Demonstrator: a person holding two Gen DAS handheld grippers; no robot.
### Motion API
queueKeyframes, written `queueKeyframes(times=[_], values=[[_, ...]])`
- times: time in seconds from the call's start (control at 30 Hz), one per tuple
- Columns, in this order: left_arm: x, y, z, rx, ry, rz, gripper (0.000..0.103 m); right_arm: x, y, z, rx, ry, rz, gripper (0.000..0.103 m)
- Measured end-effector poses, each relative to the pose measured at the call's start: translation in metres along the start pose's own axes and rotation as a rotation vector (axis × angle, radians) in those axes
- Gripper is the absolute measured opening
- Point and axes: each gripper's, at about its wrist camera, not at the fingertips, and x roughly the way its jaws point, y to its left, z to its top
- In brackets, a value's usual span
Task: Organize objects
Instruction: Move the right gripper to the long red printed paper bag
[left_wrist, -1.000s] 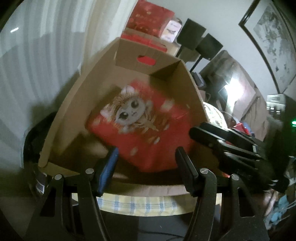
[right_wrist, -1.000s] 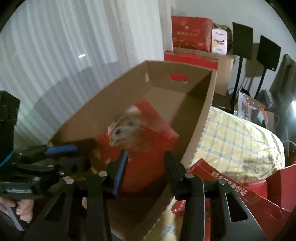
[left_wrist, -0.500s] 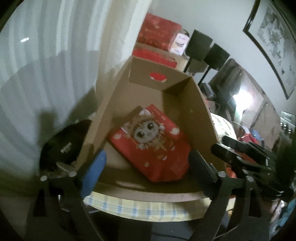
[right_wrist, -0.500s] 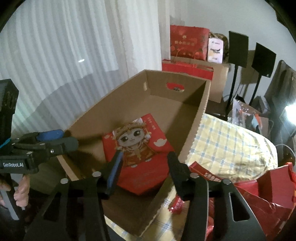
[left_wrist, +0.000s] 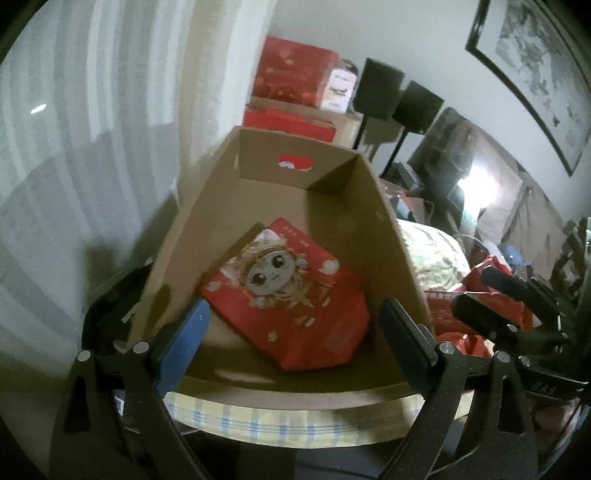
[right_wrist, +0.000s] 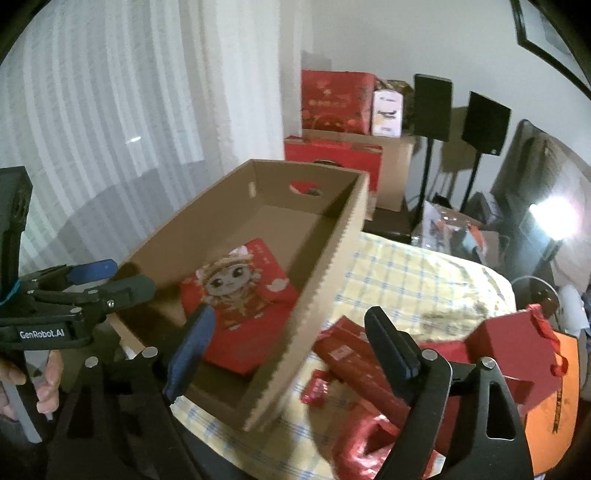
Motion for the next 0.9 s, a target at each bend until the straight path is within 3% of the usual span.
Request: queueKeyframes(times=[0.4, 0.9], values=[[0.003, -0.055, 0.003, 0.085, -0.009, -0.070, 0.092, -0.038, -0.048, -0.013, 0.077, -0.021, -0.101, 0.087], [0.032, -0.131, 0.003, 0.175, 0.075, -0.203, 0.092, -0.079, -0.118, -0.031, 0.218, -0.033, -0.189, 0.087]])
